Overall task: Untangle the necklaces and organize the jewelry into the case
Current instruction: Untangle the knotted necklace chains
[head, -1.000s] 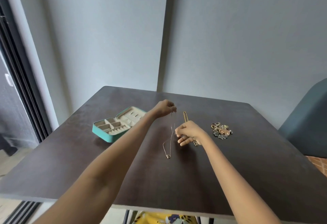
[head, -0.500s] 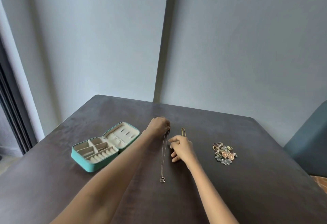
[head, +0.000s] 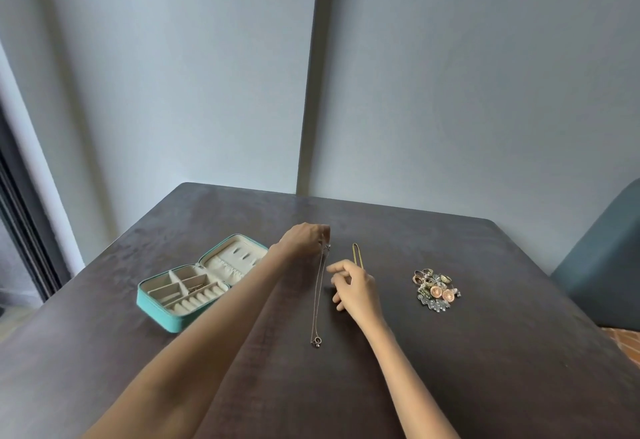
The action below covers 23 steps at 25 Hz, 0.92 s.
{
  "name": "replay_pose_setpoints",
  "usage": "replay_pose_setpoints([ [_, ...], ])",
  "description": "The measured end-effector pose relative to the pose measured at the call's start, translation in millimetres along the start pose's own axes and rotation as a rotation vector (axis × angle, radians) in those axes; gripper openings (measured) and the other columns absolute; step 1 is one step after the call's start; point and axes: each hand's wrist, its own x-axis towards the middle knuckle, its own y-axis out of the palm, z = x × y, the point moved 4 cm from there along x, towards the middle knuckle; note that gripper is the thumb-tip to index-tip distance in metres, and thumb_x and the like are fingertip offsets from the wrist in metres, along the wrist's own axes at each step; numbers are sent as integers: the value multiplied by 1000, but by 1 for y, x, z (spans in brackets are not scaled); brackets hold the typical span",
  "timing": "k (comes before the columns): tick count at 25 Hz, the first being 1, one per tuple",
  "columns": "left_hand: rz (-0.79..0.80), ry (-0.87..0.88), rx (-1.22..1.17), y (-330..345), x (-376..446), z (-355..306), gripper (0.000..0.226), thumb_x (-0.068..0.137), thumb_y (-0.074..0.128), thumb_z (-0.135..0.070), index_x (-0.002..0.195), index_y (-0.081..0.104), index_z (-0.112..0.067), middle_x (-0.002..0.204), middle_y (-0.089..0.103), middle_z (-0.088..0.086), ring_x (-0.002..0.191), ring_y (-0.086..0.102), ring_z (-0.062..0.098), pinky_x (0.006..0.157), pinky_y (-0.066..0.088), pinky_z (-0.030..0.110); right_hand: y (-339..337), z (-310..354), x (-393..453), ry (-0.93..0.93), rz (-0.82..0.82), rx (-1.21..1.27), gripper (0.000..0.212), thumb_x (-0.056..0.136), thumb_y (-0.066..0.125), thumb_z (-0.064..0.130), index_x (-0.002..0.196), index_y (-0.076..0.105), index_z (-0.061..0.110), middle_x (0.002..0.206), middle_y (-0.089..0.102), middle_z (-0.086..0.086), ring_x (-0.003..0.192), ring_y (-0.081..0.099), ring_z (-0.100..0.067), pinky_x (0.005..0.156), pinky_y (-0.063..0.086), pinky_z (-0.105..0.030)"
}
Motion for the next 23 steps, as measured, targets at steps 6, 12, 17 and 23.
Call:
replay_pose_setpoints([
  [6,13,-3,85,10,-15,-5,30,93,42,-15,115,61,-15,118,59,11,111,57,29,90,45,36,2,8,-21,-224,34,-143,27,87,47,-1,91,70,11,83,57,1,72,60,-17,73,49,-30],
  [12,33,-56,96,6,-17,-15,36,94,41,-14,124,58,-20,124,52,11,114,56,32,94,46,40,-4,10,-50,-383,105,-201,46,72,36,-11,82,73,15,86,64,0,78,60,-8,76,48,-22],
  [17,27,-67,99,9,-20,-17,37,95,39,-12,128,55,-18,125,49,13,115,55,34,93,45,41,-10,17,-67,-444,172,-296,50,68,35,-5,73,76,23,83,65,7,83,59,-8,74,49,-27],
  [23,30,-109,48,16,-17,-12,37,94,38,-13,125,57,-22,123,47,12,113,55,36,94,45,43,-11,19,-69,-418,183,-315,46,66,35,-4,65,73,22,77,64,5,80,59,-13,72,51,-37],
])
